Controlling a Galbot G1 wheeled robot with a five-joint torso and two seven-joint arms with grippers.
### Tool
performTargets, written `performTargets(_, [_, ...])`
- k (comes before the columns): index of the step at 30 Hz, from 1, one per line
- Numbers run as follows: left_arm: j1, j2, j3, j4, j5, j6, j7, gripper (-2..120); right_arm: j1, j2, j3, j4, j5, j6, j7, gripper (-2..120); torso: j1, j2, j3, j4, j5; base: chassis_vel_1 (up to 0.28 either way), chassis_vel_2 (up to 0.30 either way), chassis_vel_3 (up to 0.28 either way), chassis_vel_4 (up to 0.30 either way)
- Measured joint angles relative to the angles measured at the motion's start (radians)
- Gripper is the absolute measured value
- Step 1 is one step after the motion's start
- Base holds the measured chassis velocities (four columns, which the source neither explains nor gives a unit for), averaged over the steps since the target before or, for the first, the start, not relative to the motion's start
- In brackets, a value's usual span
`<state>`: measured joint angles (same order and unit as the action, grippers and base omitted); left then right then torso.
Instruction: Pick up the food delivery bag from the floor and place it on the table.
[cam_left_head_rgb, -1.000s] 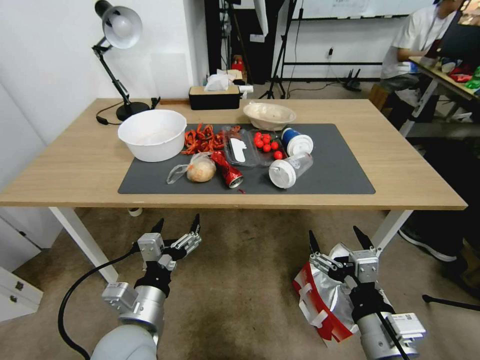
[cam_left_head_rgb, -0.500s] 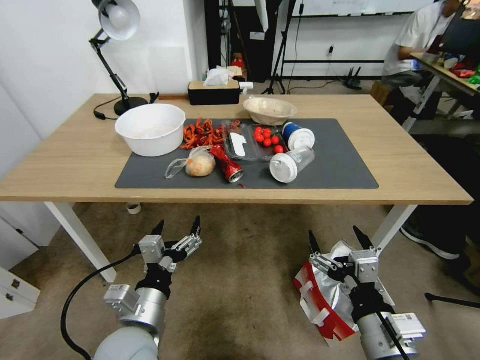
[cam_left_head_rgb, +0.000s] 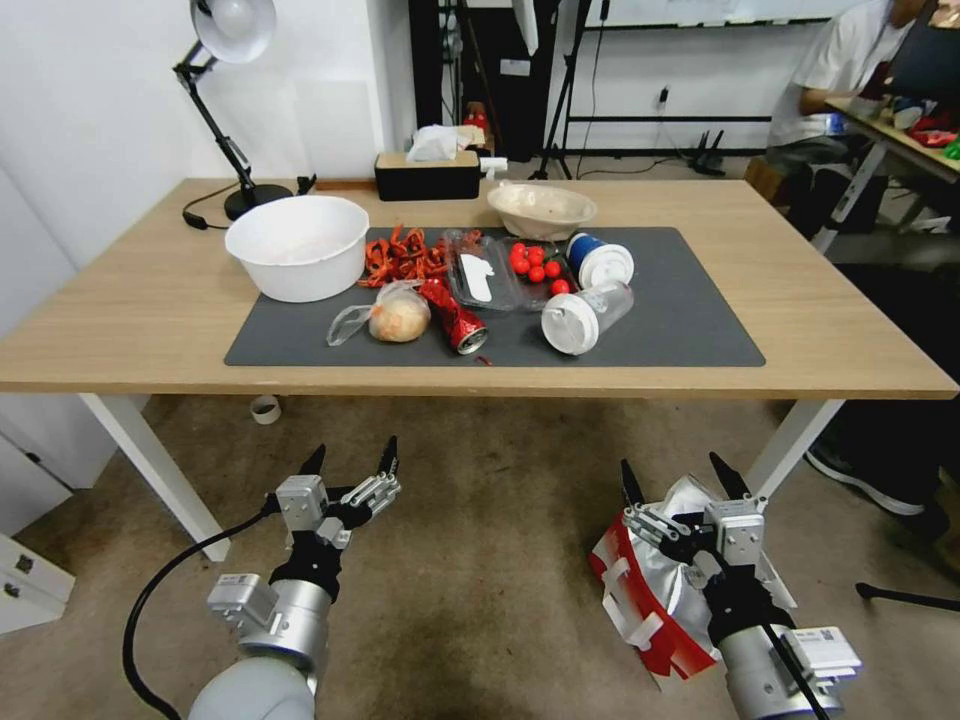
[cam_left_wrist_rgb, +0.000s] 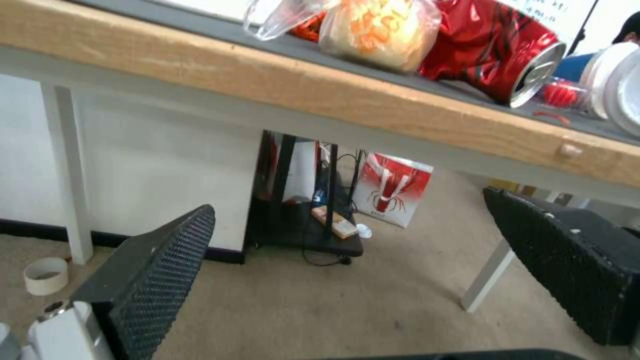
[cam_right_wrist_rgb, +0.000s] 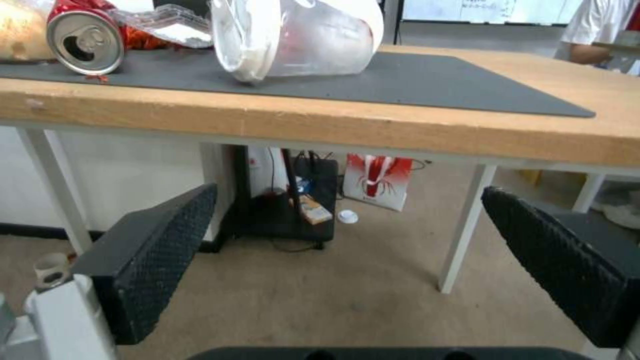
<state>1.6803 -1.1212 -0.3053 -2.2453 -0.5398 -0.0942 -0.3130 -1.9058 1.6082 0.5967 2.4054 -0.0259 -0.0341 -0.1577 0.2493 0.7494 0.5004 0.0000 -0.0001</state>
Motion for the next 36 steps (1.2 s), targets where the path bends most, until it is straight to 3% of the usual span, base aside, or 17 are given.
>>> performTargets(36, [0.016, -0.011, -0.011, 0.037, 0.044, -0.032, 0.022, 100, -0.015, -0.005, 0.016, -0.006, 0.035, 0.000, -0.017, 100, -0.062, -0.155, -0.092, 0.0000, 0.0001, 0.000, 0.000, 0.000, 0.000])
